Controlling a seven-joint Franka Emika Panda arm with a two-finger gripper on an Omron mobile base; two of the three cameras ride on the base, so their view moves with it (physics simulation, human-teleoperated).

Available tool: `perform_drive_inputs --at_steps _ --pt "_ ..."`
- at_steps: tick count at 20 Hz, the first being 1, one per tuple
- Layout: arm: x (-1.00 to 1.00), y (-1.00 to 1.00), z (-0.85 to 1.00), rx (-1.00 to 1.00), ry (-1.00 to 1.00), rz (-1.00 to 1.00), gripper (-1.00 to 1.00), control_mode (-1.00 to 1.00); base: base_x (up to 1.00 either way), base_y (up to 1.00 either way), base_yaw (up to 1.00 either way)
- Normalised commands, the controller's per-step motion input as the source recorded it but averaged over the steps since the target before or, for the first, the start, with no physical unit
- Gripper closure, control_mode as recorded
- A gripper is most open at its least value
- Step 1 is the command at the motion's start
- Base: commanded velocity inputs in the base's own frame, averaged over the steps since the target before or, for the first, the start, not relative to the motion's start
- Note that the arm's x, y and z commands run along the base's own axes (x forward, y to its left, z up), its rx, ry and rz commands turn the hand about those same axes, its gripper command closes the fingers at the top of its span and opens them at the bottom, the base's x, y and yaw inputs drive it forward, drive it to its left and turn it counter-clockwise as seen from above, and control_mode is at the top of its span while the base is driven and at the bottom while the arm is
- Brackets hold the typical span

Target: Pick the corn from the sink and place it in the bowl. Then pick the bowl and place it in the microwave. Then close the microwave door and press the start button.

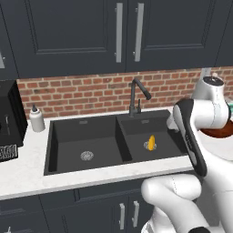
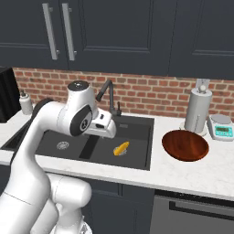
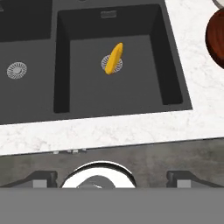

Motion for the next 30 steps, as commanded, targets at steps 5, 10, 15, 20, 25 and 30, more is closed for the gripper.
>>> perform_drive_inputs --at_steps 5,10,15,20,25,30 --pt "0.54 -0.21 -0.37 0.01 0.0 -0.02 -1.0 -1.0 0.0 0.0 0.0" --pt "0.59 0.0 -0.44 0.03 0.0 -0.02 -1.0 -1.0 0.0 0.0 0.0" --pt "0.63 0.0 -0.39 0.05 0.0 -0.02 -1.0 -1.0 0.0 0.0 0.0" --pt "0.52 0.0 -0.3 0.06 0.0 0.0 -1.0 -1.0 0.0 0.0 0.0" --pt "0.37 0.0 -0.37 0.0 0.05 -0.03 -1.0 -1.0 0.0 0.0 0.0" --pt "0.3 0.0 -0.34 0.0 0.11 -0.02 -1.0 -1.0 0.0 0.0 0.0"
